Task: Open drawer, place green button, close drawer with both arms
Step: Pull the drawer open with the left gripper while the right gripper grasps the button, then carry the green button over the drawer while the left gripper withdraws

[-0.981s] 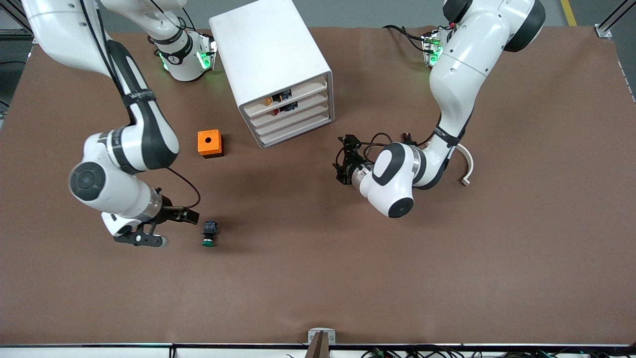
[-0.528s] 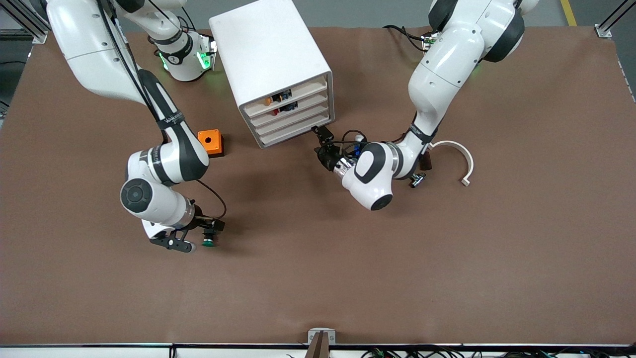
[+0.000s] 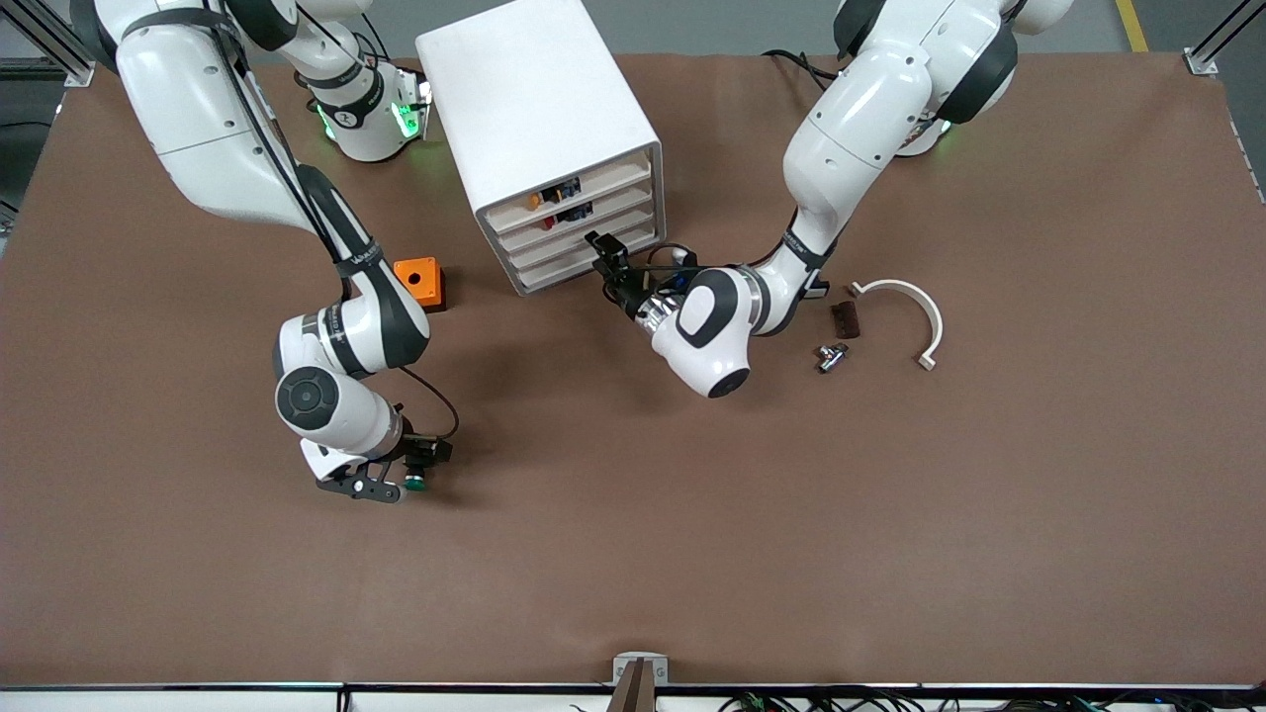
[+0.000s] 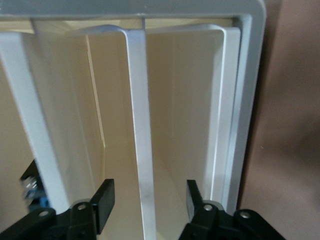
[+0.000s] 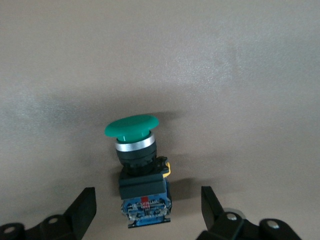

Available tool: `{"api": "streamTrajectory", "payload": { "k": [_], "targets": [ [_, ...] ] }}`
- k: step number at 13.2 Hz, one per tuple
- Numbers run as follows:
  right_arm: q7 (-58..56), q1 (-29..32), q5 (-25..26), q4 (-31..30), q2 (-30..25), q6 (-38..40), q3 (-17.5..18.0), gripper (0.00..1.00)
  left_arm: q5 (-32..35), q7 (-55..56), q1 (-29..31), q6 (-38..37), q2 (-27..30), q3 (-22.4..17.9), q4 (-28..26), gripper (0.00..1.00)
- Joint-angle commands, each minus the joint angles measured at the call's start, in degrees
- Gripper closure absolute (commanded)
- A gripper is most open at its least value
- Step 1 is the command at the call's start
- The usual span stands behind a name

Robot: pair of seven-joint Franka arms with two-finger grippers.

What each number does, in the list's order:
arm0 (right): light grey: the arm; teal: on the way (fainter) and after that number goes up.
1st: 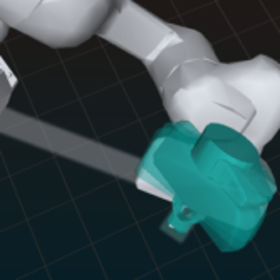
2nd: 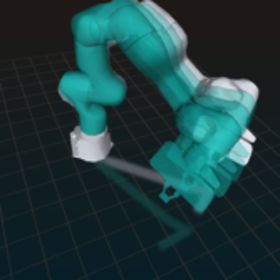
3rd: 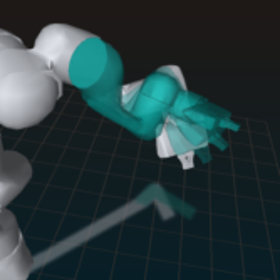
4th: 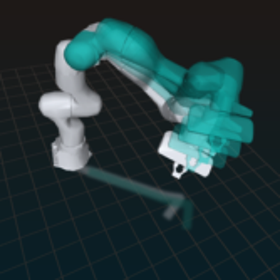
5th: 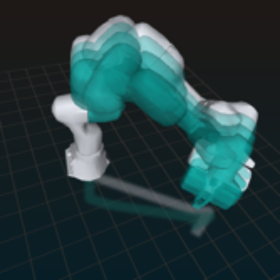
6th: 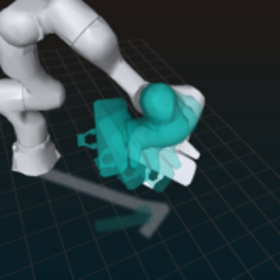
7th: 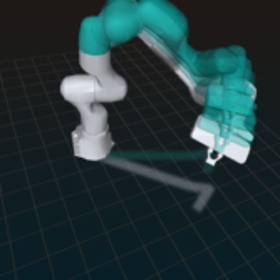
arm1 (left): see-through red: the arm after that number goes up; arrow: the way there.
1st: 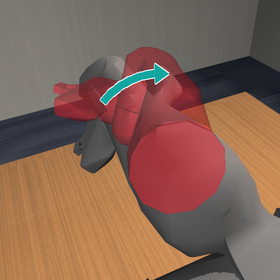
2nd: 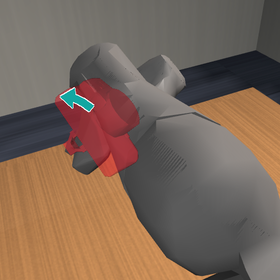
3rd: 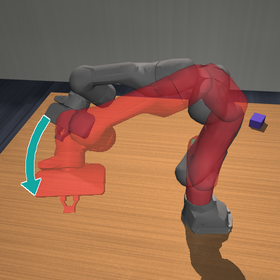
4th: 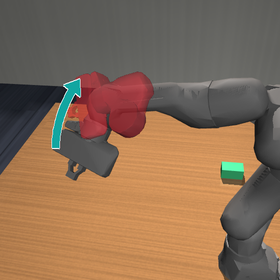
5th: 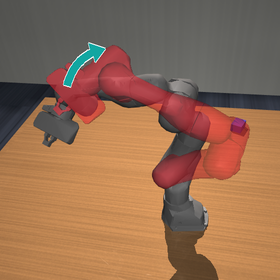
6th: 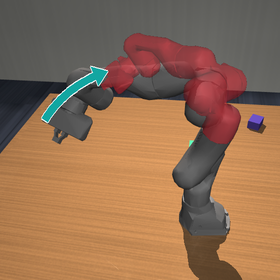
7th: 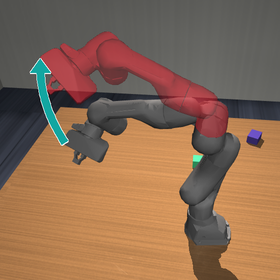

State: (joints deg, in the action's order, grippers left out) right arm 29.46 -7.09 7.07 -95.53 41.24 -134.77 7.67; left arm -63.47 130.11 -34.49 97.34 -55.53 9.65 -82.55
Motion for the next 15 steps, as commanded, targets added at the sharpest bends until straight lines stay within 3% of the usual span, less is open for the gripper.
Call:
{"api": "streamTrajectory", "payload": {
  "k": [1, 2, 4, 5, 9, 11, 14, 15],
  "targets": [
    [2.44, -0.03, 1.72, 1.13, 0.68, 0.13, 0.33, 0.18, -1.48, 0.85, -1.89, -0.31, -1.86, -0.24, 0.99, 0.51],
    [2.96, -0.12, 1.63, 1.13, 0.68, 0.21, 0.33, 0.31, -1.48, 0.94, -1.9, -0.31, -2.12, -0.24, 0.99, 0.57],
    [3.32, -0.38, 1.54, 1.22, 0.51, 0.39, 0.33, 0.47, -1.57, 1.2, -1.29, -0.31, -2.04, -0.24, 1.08, 0.95],
    [3.32, -0.38, 1.63, 1.22, 0.51, 0.21, 0.33, 0.54, -1.05, 1.11, -1.19, -0.66, -1.69, -0.33, 1.16, 1.0],
    [2.62, 0.32, 1.54, 3.32, 0.42, 0.39, 0.33, 0.94, -0.87, 0.59, 3.27, -0.92, -1.6, -0.86, 4.57, 1.0],
    [2.79, 0.06, 1.19, 3.94, -0.54, 1.7, 0.42, 0.98, -0.87, -2.99, 5.91, -0.75, -1.95, -1.12, 6.87, 1.0],
    [6.39, -0.47, -3.89, 3.77, -4.66, 8.63, 0.59, 0.98, -1.04, -8.62, 9.44, -0.14, -2.04, -1.3, 7.05, 0.98],
    [7.88, -1.16, -5.73, 3.51, -6.16, 10.3, 0.59, 0.98, -0.96, -9.69, 9.62, -0.13, -2.04, -1.39, 6.88, 0.91]
  ]
}}
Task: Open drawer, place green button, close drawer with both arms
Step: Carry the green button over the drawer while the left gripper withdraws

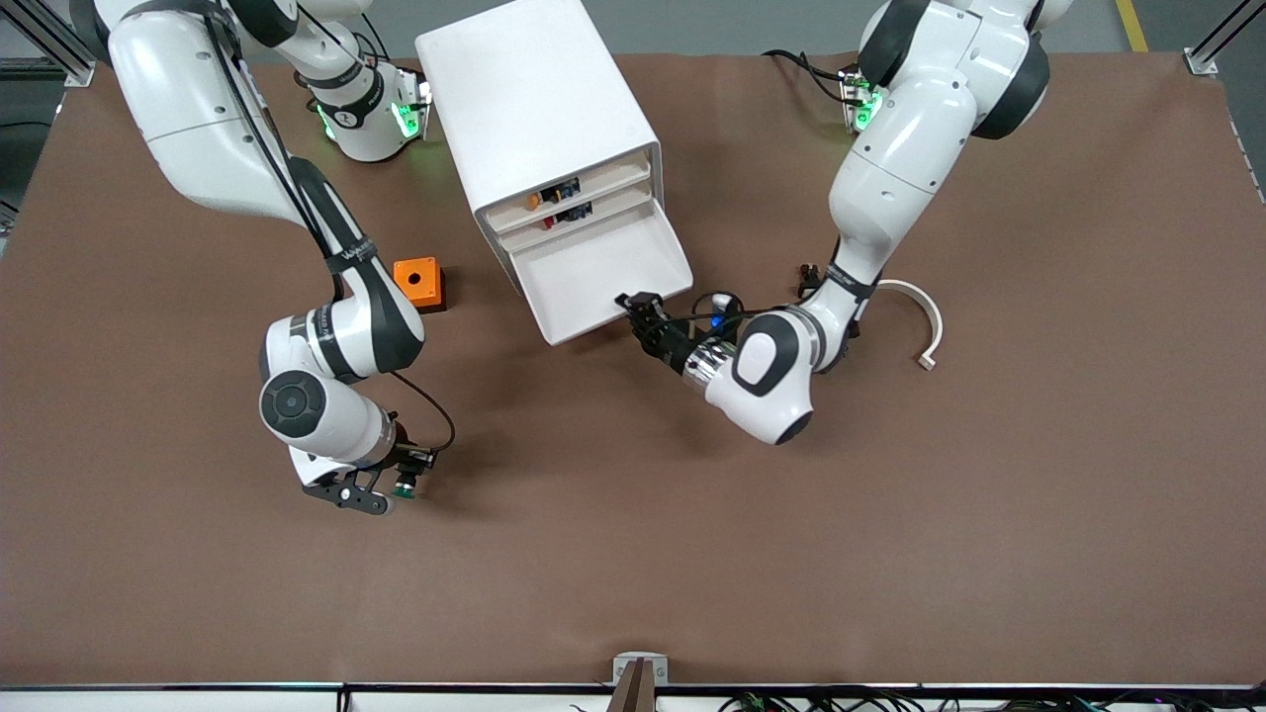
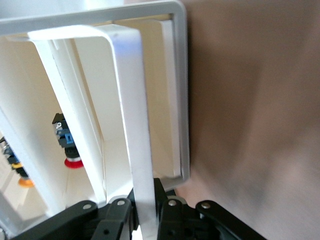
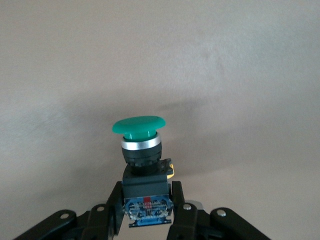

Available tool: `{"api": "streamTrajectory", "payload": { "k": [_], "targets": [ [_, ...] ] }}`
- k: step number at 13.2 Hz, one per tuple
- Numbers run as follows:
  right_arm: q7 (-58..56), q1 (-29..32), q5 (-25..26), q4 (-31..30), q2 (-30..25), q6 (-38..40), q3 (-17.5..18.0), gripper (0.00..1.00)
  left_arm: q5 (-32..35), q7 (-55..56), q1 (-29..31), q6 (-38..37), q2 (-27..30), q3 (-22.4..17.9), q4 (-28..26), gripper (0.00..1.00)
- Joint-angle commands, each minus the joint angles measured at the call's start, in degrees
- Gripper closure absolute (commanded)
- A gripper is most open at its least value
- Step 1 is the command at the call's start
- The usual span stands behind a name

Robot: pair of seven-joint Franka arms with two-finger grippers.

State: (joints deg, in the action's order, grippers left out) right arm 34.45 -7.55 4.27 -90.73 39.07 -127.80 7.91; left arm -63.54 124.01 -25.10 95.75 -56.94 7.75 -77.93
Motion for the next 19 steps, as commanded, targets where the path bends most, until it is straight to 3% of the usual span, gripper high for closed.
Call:
{"api": "streamTrajectory", "payload": {
  "k": [1, 2, 3, 4, 8, 13, 15, 19],
  "targets": [
    [6.73, -2.01, -4.26, -1.2, -5.39, 6.05, 0.35, 0.98, -0.98, -4.21, 0.4, 1.46, -0.63, 0.25, 2.08, 0.66],
    [12.51, -3.68, -4.36, -1.2, -6.97, 8.77, 0.35, 0.98, -1.24, -4.22, 0.75, 1.46, -0.63, 0.25, 1.99, 0.3],
    [19.01, -5.7, -4.36, -1.2, -8.82, 11.32, 0.35, 0.98, -1.24, -3.87, 0.75, 1.46, -0.63, 0.25, 1.99, 0.06],
    [23.86, -7.2, -4.45, -1.2, -10.14, 13.26, 0.44, 0.98, -1.24, -4.22, 0.75, 1.46, -0.46, 0.25, 2.08, 0.01],
    [43.82, -12.04, -5.94, -2.16, -15.42, 19.07, 2.89, 0.98, 1.21, -5.18, 2.59, 1.37, 1.99, -1.67, 3.74, 0.01],
    [63.78, -19.41, -6.91, -3.83, -15.08, 18.65, 3.6, 0.98, 4.55, -6.32, 3.04, 1.02, 6.83, -14.4, 5.76, 0.01],
    [68.63, -21.88, -6.91, -3.75, -14.81, 18.03, 3.6, 0.98, 9.11, -9.83, 3.39, 0.84, 8.5, -16.36, 5.77, 0.01],
    [76.72, -26.27, -6.91, -3.93, -10.52, 8.56, 3.51, 0.98, 22.98, -19.29, 3.65, -3.53, 11.14, -17.07, 5.77, 0.01]
  ]
}}
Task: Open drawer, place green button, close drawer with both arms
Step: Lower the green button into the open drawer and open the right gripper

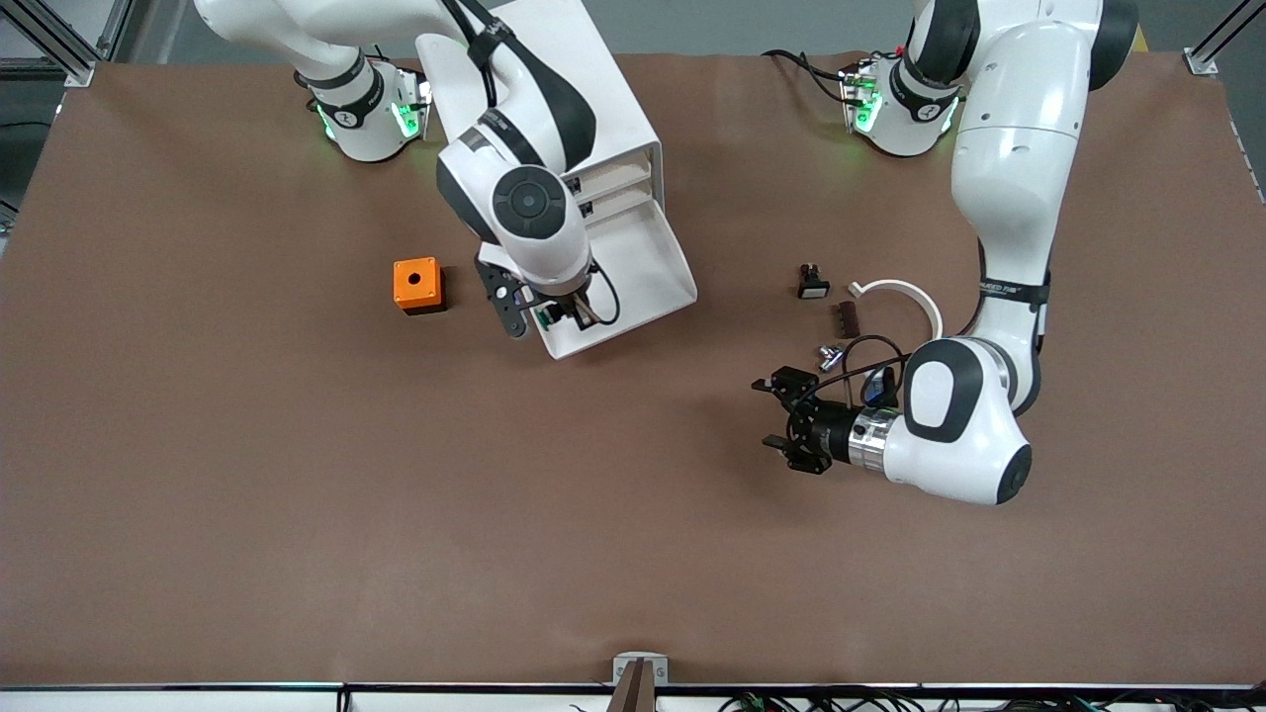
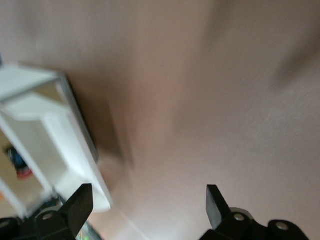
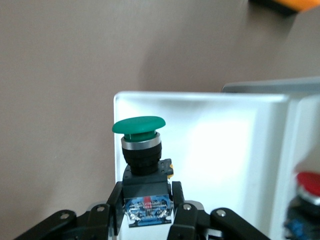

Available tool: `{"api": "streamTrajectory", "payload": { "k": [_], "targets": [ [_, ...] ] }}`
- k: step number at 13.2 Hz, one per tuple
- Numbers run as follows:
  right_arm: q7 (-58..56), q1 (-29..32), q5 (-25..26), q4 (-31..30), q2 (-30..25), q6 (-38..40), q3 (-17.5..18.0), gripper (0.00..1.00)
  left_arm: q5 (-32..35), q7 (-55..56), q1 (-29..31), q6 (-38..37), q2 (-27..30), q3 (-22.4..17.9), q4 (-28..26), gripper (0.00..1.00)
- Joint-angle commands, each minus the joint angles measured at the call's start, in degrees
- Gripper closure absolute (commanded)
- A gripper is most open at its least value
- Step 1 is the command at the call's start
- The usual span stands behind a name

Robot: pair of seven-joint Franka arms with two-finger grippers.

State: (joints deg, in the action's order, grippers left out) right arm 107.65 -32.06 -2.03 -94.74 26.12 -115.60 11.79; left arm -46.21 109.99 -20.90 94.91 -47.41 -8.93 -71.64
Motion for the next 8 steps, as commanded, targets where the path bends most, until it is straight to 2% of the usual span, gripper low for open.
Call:
{"api": "streamTrajectory", "payload": {
  "k": [1, 3, 5, 6, 8],
  "targets": [
    [5.62, -2.38, -0.61, 0.17, 3.75, -5.76, -0.36, 0.98, 7.61, -7.58, -0.37, -3.76, 1.97, -0.64, -0.52, 0.01],
    [6.96, -3.44, -0.52, 0.17, 5.17, -7.88, -0.36, 0.97, 12.09, -13.1, 1.03, -4.82, 2.84, -0.38, -0.43, 0.01],
    [8.36, -3.62, -0.43, 0.35, 6.57, -9.99, -0.36, 0.92, 15.96, -27.13, 0.86, -6.13, 4.87, -0.64, -0.52, 0.01],
    [8.54, -3.53, -0.26, 0.35, 6.93, -10.43, -0.45, 0.85, 17.72, -31.46, 0.78, -7.1, 5.22, -0.47, -0.7, 0.01],
    [8.54, -3.44, -0.43, 0.43, 7.02, -10.09, -0.36, 0.58, 23.59, -36.76, 0.77, -8.42, 6.27, -0.3, -1.14, 0.0]
  ]
}}
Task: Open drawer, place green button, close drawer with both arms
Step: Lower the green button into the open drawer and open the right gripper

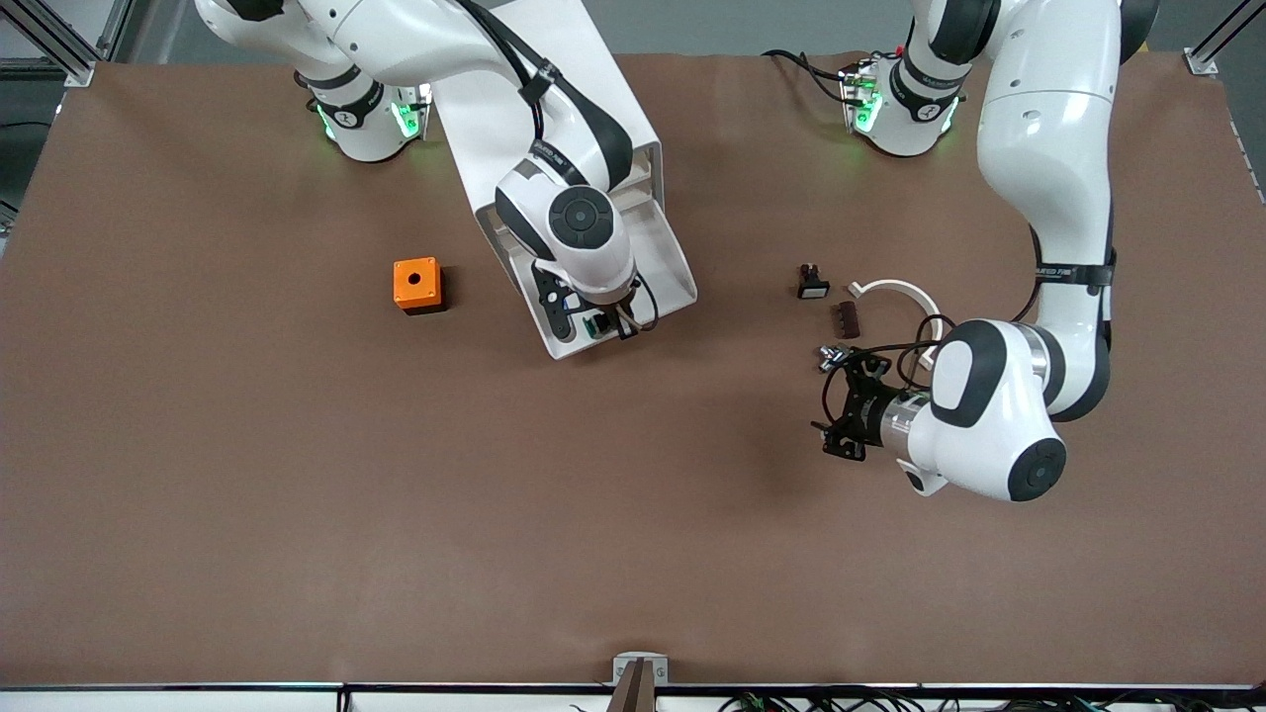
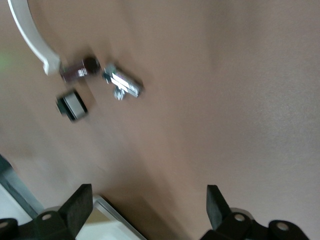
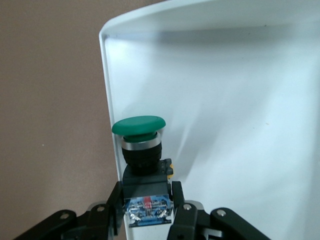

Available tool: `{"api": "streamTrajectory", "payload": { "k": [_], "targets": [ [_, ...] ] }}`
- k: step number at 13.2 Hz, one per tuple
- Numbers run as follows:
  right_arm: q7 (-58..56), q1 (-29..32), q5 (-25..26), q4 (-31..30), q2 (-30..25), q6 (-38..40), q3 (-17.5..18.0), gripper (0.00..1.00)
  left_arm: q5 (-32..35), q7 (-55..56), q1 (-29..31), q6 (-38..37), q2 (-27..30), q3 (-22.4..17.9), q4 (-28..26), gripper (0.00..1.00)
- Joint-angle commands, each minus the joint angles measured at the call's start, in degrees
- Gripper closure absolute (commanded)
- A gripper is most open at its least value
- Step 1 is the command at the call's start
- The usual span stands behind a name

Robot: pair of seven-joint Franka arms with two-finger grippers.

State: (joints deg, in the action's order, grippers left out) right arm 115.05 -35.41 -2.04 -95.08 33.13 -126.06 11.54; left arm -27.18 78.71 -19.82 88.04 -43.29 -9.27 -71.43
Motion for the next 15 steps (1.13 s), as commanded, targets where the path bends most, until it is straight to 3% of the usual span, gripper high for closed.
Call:
{"api": "streamTrajectory", "payload": {
  "k": [1, 2, 6, 12, 15],
  "targets": [
    [1.05, -0.01, -0.51, 0.95, -0.08, 0.81, -0.11, 0.35, 7.12, -9.16, -0.22, -1.9, 2.07, 0.13, -1.34, 0.0],
    [1.14, 0.08, -0.51, 1.04, -0.26, 0.9, -0.11, 0.03, 8.1, -13.28, -0.75, -1.91, 1.81, 0.13, -1.34, 0.0],
    [-2.61, 2.43, 0.63, 7.34, -2.19, 10.1, -0.11, 0.0, 8.81, -27.52, -2.24, -0.25, 1.37, 0.22, -1.34, 0.0],
    [-44.58, 17.53, 0.63, 22.47, -3.42, 35.24, 0.24, 0.0, 8.99, -39.06, -8.3, 5.81, 0.41, 0.48, -2.48, 0.0],
    [-59.62, 24.66, 1.5, 22.4, -7.19, 37.2, -0.11, 0.0, 9.08, -41.45, -13.83, 13.09, -2.57, 0.66, -2.48, 0.0]
  ]
}}
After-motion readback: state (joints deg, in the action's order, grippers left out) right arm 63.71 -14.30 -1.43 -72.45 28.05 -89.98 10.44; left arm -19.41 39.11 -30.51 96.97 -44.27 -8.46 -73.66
